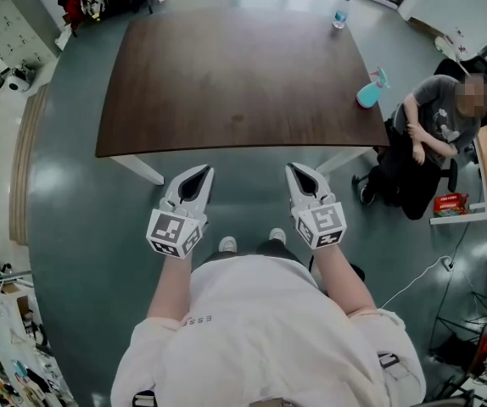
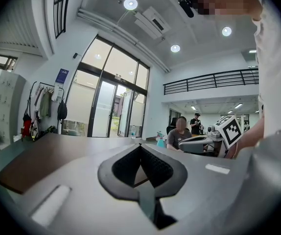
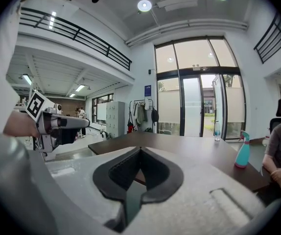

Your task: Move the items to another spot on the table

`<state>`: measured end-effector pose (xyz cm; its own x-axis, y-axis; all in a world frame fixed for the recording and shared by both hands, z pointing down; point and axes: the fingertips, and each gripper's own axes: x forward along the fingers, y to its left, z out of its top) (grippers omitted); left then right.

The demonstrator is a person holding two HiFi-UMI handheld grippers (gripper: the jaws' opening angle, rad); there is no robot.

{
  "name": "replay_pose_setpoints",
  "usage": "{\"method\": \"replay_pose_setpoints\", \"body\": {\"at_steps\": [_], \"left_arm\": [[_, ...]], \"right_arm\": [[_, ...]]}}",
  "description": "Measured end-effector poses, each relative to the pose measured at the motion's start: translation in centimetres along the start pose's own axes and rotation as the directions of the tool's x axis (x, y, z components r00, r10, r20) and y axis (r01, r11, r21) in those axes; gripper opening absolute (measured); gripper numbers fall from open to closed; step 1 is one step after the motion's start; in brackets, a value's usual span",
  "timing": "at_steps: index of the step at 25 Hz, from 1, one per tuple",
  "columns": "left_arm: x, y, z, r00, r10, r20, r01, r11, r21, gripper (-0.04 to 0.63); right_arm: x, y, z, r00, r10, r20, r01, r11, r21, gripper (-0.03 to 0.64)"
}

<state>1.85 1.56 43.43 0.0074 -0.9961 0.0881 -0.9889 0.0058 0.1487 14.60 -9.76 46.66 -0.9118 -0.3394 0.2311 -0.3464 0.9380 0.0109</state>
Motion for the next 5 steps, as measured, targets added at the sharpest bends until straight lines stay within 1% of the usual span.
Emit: {"method": "replay_pose_setpoints", "body": {"at_steps": [5], "left_arm": [[0.23,-0.47,-0.61,1.0,-0.009,-0.009,0.008,1.0,-0.004,0.017]], "right_arm": [[-0.2,0.0,0.03,1.0,0.001,0.008,-0.001,1.0,0.004,-0.009]]}}
